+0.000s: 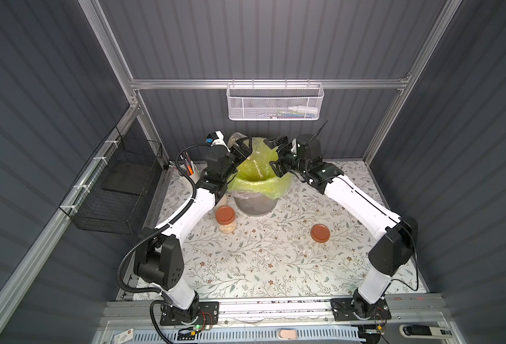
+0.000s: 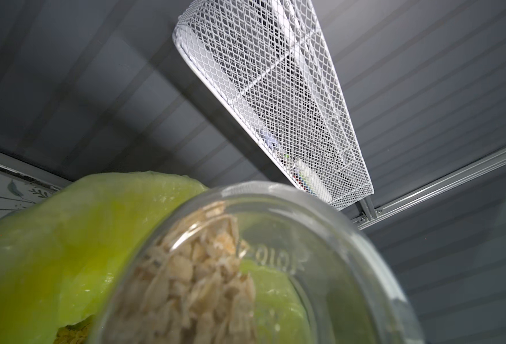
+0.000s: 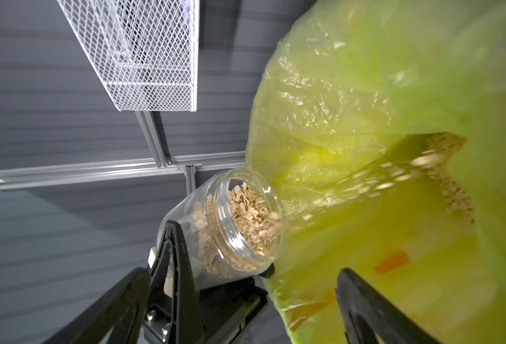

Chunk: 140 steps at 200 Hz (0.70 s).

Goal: Empty expired oatmeal from jars
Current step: Pour the expired oatmeal into the trash bin.

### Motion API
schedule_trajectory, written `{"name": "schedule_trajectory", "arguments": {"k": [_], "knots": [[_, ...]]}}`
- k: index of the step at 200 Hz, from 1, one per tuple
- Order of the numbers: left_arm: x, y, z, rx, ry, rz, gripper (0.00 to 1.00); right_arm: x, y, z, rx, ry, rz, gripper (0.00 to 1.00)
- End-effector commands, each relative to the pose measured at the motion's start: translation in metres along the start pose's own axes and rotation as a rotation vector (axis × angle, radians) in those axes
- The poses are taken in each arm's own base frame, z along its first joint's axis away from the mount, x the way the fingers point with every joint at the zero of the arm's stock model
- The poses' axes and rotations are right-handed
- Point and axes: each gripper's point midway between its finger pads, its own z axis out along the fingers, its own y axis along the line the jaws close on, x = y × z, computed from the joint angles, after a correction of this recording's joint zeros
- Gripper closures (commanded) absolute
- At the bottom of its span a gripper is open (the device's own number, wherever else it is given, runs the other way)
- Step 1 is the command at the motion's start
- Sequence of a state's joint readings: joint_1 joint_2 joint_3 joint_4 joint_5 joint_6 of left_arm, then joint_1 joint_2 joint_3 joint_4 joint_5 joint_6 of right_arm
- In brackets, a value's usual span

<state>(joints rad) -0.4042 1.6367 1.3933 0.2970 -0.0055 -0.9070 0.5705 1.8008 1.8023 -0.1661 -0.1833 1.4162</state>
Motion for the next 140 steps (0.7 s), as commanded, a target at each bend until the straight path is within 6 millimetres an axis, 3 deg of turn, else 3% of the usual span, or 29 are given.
{"name": "schedule_trajectory", "arguments": {"k": [1,23,40,85,140], "knots": [[-0.031,-0.042,-0.008,0.106,-0.070,0.061,0.60,0.011,0.010,0.009,0.021,0.089,-0.191,0.01],[-0.032,-0.043,-0.010,0.096,-0.066,0.092,0.60,0.010,0.016,0.014,0.037,0.093,-0.328,0.01],[-0.031,-0.041,-0.011,0.080,-0.055,0.121,0.59,0.002,0.006,0.007,0.122,0.041,-0.415,0.01],[-0.028,-0.038,-0.011,0.060,-0.039,0.168,0.60,-0.009,0.012,-0.007,0.098,-0.016,-0.509,0.01],[-0.026,-0.035,-0.011,0.028,-0.015,0.235,0.60,-0.006,0.006,-0.003,0.067,0.006,-0.546,0.04]]}}
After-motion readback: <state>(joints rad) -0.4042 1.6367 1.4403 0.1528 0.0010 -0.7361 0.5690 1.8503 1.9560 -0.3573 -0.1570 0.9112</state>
